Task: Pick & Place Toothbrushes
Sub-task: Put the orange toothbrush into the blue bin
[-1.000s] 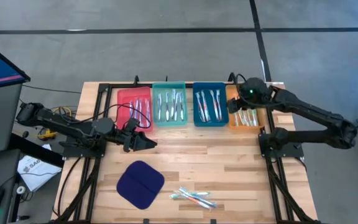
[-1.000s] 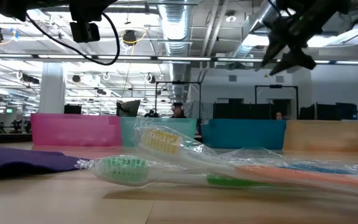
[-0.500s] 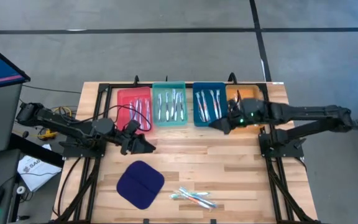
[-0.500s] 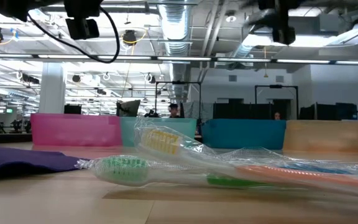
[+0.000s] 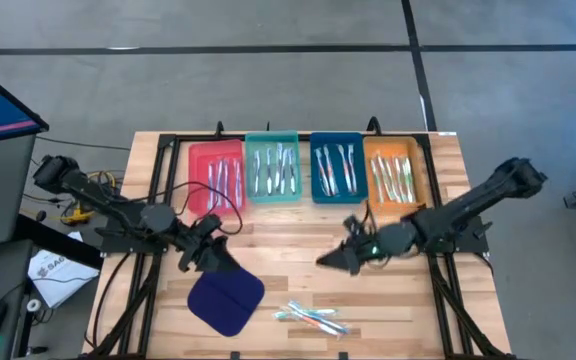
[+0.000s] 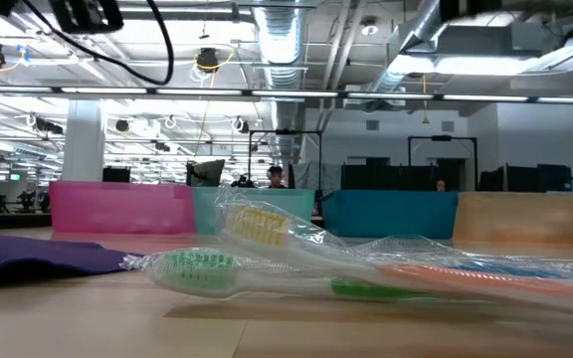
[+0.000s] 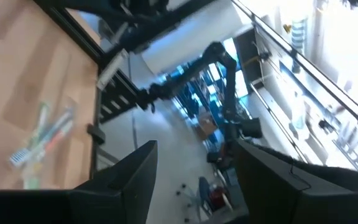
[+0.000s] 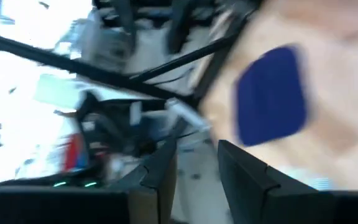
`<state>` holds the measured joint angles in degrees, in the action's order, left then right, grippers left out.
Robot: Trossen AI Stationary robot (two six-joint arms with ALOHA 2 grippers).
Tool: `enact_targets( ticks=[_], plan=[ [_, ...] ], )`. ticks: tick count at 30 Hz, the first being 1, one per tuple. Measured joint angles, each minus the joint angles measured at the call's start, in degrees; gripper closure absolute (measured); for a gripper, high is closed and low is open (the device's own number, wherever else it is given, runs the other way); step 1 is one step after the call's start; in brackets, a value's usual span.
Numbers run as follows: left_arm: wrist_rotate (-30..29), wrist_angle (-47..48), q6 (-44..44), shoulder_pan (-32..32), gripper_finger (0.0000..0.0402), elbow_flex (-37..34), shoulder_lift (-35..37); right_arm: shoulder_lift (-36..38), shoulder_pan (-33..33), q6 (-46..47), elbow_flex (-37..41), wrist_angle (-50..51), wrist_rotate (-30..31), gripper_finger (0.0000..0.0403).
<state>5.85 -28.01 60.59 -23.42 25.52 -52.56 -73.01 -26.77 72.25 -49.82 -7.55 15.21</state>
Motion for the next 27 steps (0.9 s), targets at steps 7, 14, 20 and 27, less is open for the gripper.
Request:
enact_targets(
  ticks=[7, 14, 20, 27],
  plan=[
    [-6.35, 0.02, -0.25, -6.82, 0.0198, 0.00, 0.00, -15.50, -8.79, 7.62, -1.33, -33.96, -0.53, 0.0291],
    [-8.44, 0.02, -0.33, -10.34, 0.0198, 0.00, 0.00, -28.94, -14.13, 9.46, -14.93, -37.95, -1.74, 0.0292],
    [-8.44, 0.06, -0.60, -10.51, 0.0198, 0.00, 0.00, -35.31, -14.75, 21.46, -27.76, -8.18, -14.20, 0.0313],
    [-8.45, 0.09, -2.04, -10.49, 0.0198, 0.00, 0.00, -39.23, -14.70, 12.96, -41.28, 41.17, -14.92, 0.0374]
  ],
)
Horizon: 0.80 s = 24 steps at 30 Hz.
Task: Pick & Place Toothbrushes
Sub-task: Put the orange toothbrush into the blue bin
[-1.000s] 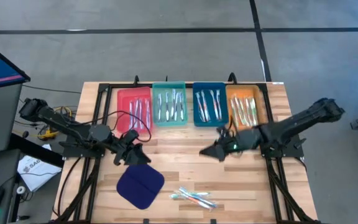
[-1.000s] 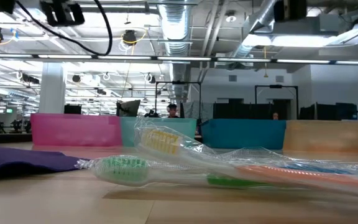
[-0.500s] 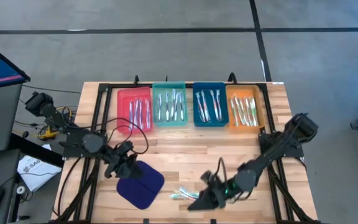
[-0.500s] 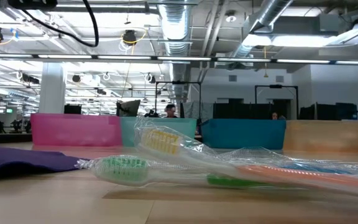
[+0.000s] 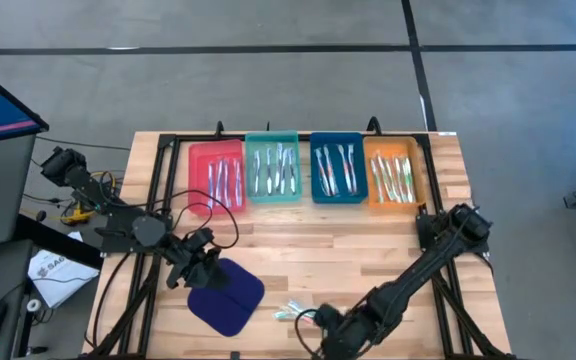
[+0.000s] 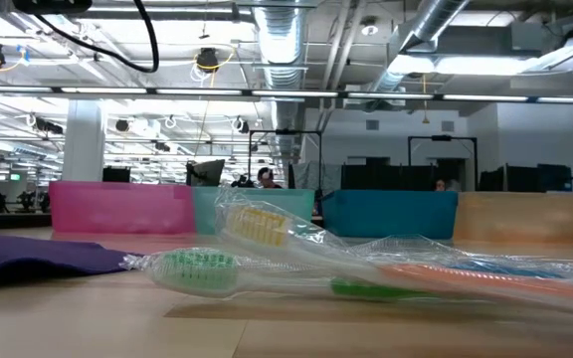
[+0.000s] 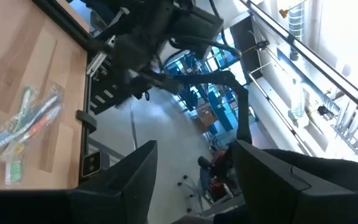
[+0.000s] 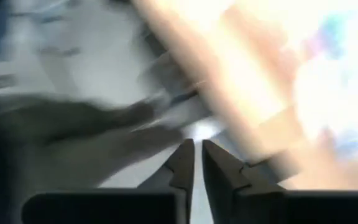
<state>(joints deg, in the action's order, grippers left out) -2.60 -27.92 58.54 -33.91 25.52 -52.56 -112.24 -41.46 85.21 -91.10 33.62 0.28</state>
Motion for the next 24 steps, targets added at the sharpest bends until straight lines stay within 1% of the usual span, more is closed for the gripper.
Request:
enact_targets(
  ticks=[2, 4, 7, 11, 13, 15, 18, 24],
  plan=[
    [0.01, 0.00, 0.00, 0.00, 0.0198, 0.00, 0.00, -1.57, 0.24, -5.43, -2.57, 6.90, 5.27, 0.0388],
    [0.01, 0.00, 0.00, 0.00, 0.0198, 0.00, 0.00, -3.22, 0.92, -10.38, -3.46, 8.70, 7.37, 0.0394],
    [0.00, 0.02, 0.18, 0.00, 0.0198, 0.00, 0.00, -5.97, 2.08, -15.46, -3.73, 5.38, 4.92, 0.0392],
    [-0.01, 0.02, 0.46, -0.35, 0.0198, 0.00, 0.00, -9.68, 2.78, -16.49, -3.70, 3.00, -0.64, 0.0375],
    [-0.11, 0.00, 0.67, -0.84, 0.0198, 0.00, 0.00, -10.68, 3.00, -16.30, -3.69, 2.93, -2.14, 0.0362],
    [-0.63, 0.00, 0.70, -1.50, 0.0198, 0.00, 0.00, -10.91, 3.03, -16.22, -3.68, 3.13, -2.30, 0.0350],
    [-0.67, 0.00, 0.79, -2.08, 0.0198, 0.00, 0.00, -10.80, 3.01, -16.20, -3.68, 5.53, -0.13, 0.0338],
    [-0.99, 0.01, 0.83, -2.16, 0.0198, 0.00, 0.00, -10.83, 3.67, -19.92, -3.68, 7.16, 0.87, 0.0330]
  ],
)
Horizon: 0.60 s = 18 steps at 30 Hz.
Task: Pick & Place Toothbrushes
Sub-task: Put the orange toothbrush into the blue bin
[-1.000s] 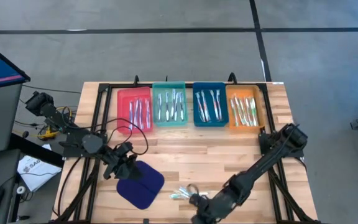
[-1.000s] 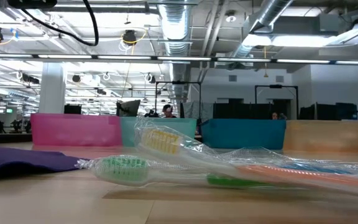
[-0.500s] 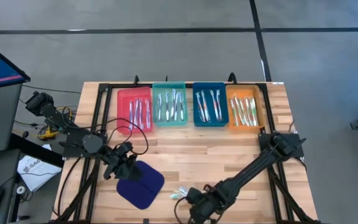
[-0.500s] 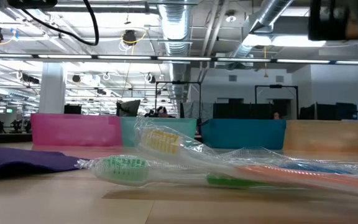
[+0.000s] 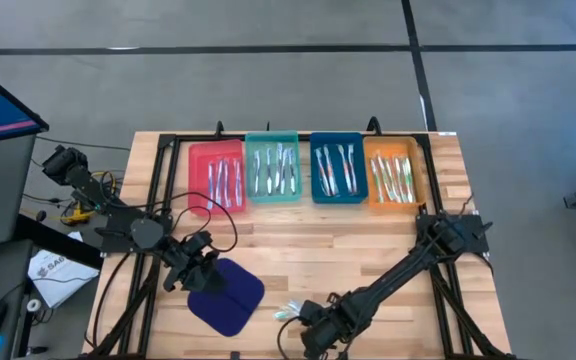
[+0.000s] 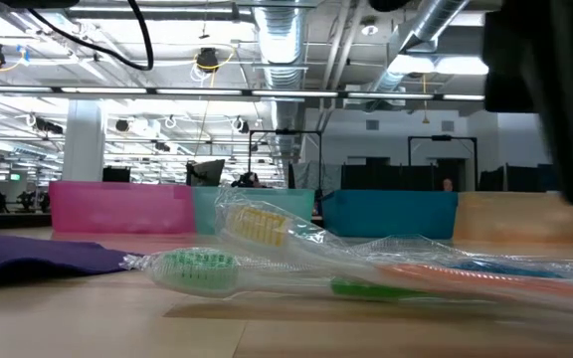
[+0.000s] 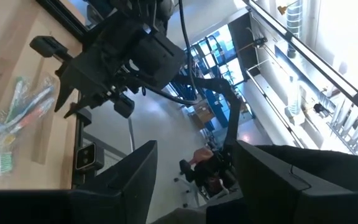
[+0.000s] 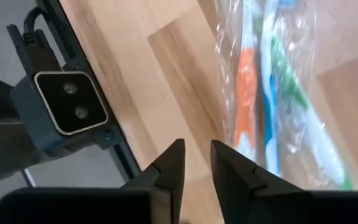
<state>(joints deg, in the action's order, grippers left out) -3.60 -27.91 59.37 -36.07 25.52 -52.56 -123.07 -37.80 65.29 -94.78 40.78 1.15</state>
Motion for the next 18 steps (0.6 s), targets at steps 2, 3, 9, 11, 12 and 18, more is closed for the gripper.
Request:
enact_targets(
  ticks=[2, 3, 9, 11, 12, 18],
  plan=[
    [-0.06, 0.00, 0.00, 0.00, 0.0198, 0.00, 0.00, -0.03, 0.38, -1.82, 0.00, -0.06, 0.55, 0.0330],
    [-0.19, 0.01, 0.00, 0.01, 0.0198, 0.00, 0.00, -0.33, 0.59, -2.74, -0.01, -0.14, 0.67, 0.0330],
    [-1.08, 0.01, 0.85, 0.01, 0.0198, 0.00, -0.01, -2.60, 1.78, -5.29, -0.23, -1.83, 0.22, 0.0330],
    [-1.07, -0.01, 1.09, 0.01, 0.0198, 0.00, -0.01, -3.13, 1.94, -5.37, 0.33, 0.45, -0.10, 0.0330],
    [-1.07, 0.00, 1.11, 0.01, 0.0198, 0.00, -0.01, -3.46, 1.99, -5.28, 0.32, -0.19, -0.38, 0.0330],
    [-1.11, 0.01, 1.57, 0.01, 0.0198, 0.00, -0.02, -3.87, 2.22, -5.48, 0.04, -0.43, -1.36, 0.0330]
  ],
)
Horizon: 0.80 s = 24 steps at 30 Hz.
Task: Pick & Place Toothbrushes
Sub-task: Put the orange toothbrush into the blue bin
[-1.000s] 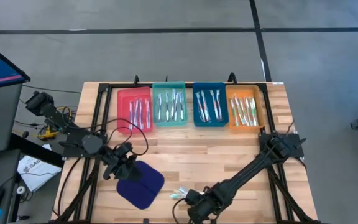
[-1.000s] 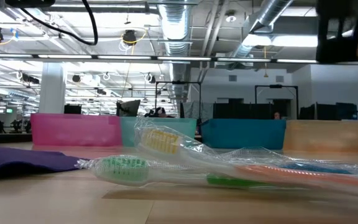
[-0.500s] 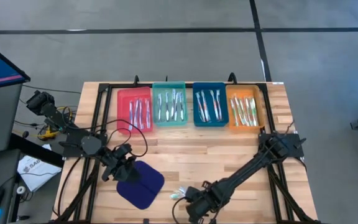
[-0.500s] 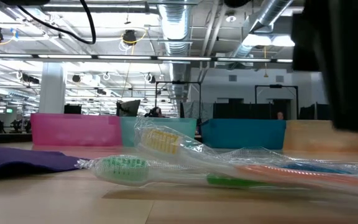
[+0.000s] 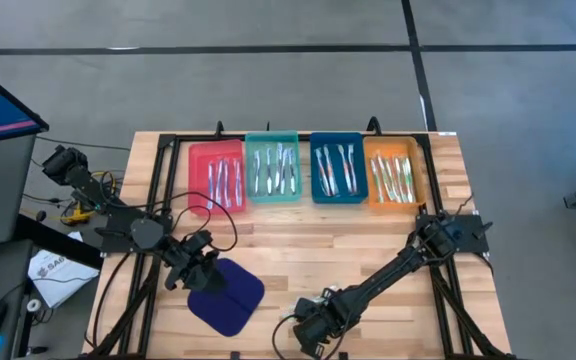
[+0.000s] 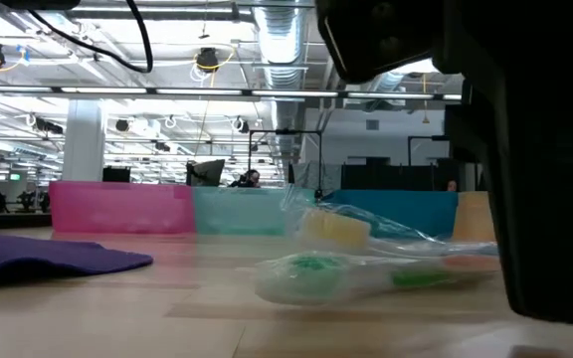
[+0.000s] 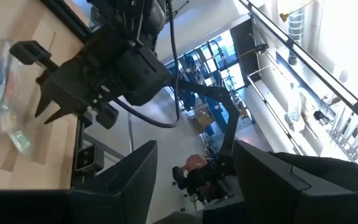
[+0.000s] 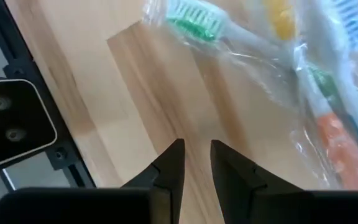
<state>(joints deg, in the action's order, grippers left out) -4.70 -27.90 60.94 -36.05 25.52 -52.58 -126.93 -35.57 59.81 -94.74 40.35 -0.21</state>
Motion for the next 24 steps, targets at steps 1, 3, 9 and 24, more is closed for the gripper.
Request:
enact_targets(
  ticks=[1, 3, 9, 24],
  plan=[
    [0.02, -0.03, -0.01, 0.00, 0.0198, 0.00, 0.00, 0.03, 0.12, 0.01, 0.00, -0.03, 0.00, 0.0330],
    [0.02, 0.02, -0.02, 0.02, 0.0198, 0.00, 0.00, 0.39, 0.37, 0.04, 0.00, -0.83, -0.14, 0.0330],
    [-0.01, 0.00, -0.29, 0.02, 0.0198, 0.00, 0.00, 3.29, 1.44, -4.20, -2.08, 3.19, -3.14, 0.0331],
    [-0.31, -0.02, -0.30, -0.30, 0.0198, 0.00, 0.00, 3.84, 4.11, -19.44, -0.30, 14.53, 0.26, 0.0281]
  ],
)
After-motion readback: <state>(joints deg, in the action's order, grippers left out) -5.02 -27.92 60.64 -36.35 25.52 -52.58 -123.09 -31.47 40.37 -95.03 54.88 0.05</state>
